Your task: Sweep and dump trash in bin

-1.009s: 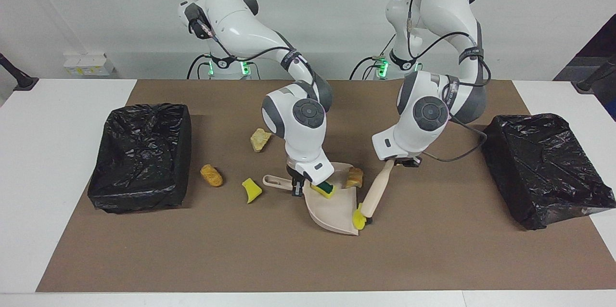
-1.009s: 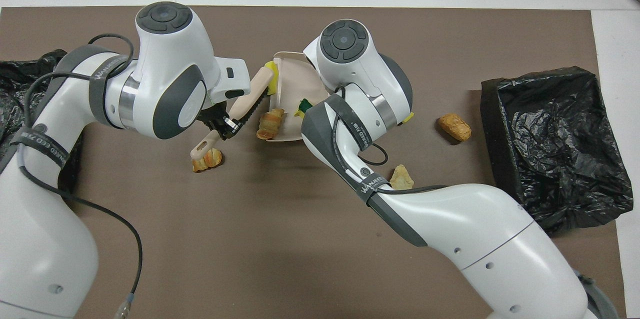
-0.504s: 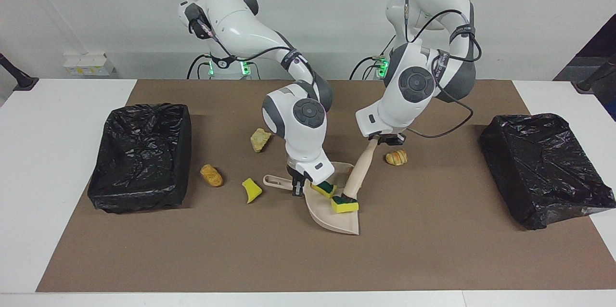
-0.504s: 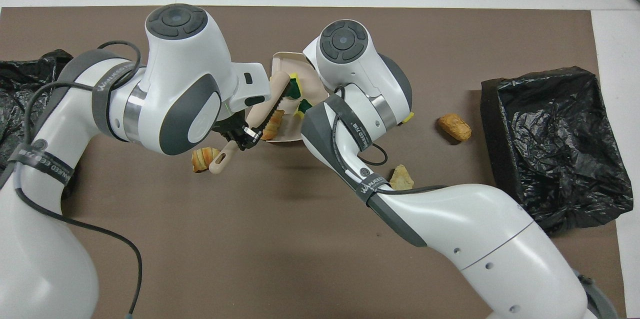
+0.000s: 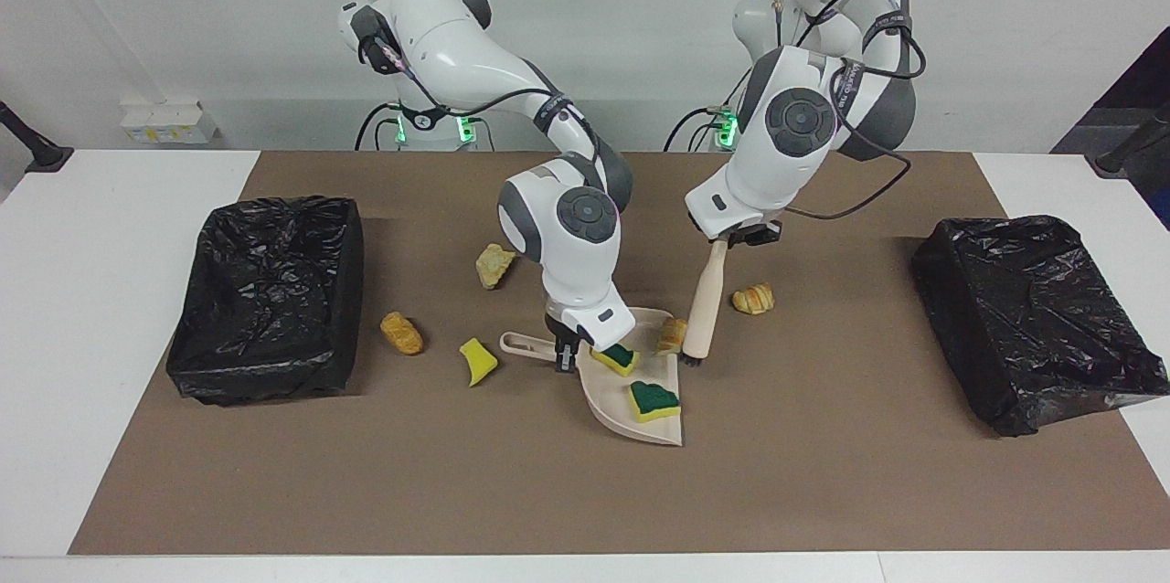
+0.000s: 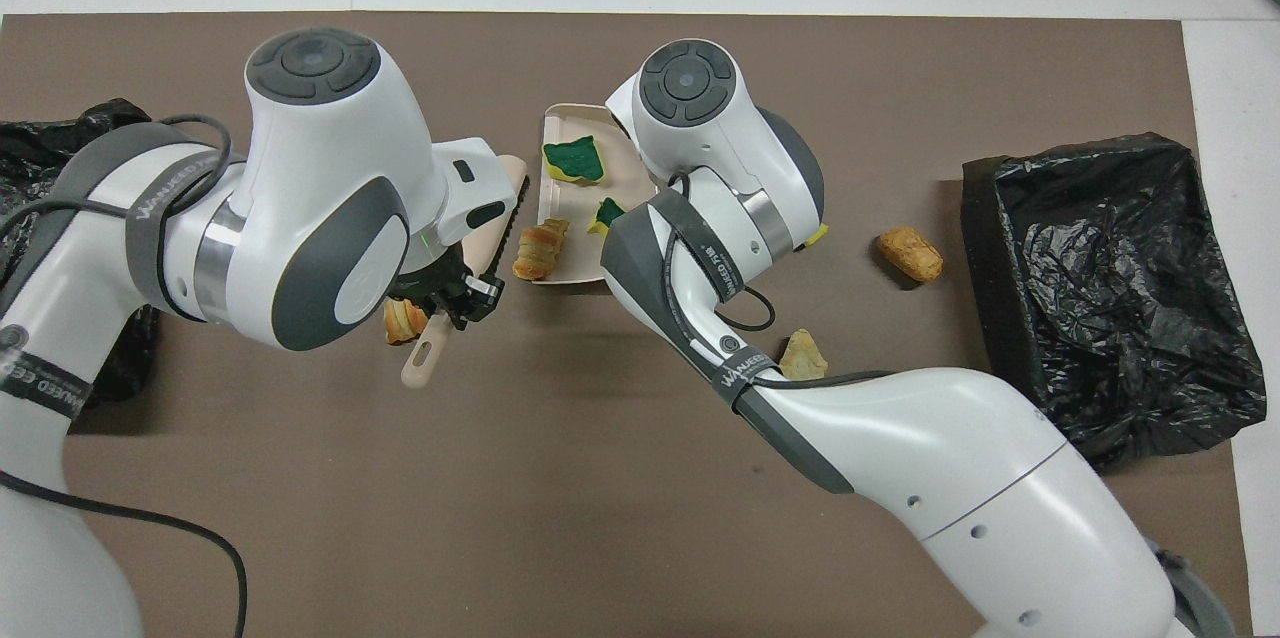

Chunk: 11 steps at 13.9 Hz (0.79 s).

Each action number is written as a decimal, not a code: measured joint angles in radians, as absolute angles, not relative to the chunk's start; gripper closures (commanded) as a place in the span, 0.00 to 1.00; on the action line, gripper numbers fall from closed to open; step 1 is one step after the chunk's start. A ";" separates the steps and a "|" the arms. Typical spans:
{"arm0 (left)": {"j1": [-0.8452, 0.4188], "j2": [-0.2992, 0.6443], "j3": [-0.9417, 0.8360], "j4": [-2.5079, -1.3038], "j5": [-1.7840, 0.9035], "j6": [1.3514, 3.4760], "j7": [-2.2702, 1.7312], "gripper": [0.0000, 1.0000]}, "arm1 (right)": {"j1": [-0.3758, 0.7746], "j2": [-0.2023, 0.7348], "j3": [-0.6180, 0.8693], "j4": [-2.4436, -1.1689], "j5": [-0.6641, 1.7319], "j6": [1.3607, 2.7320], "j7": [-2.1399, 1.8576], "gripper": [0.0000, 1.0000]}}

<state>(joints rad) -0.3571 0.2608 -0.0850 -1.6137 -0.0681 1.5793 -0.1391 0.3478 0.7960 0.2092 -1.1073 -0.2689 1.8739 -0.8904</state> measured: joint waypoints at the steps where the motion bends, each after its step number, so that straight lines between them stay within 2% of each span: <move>1: -0.353 0.239 -0.082 -1.658 -0.068 1.579 -0.204 1.00 | 0.348 0.796 0.209 -1.107 -0.269 1.874 -0.890 1.00; 8: -0.326 0.093 -0.079 -1.909 -0.047 1.608 -0.849 1.00 | 0.349 0.796 0.211 -1.107 -0.269 1.875 -0.891 1.00; 11: -0.327 0.009 -0.084 -2.091 -0.046 1.761 -1.018 1.00 | 0.357 0.796 0.213 -1.108 -0.269 1.881 -0.919 1.00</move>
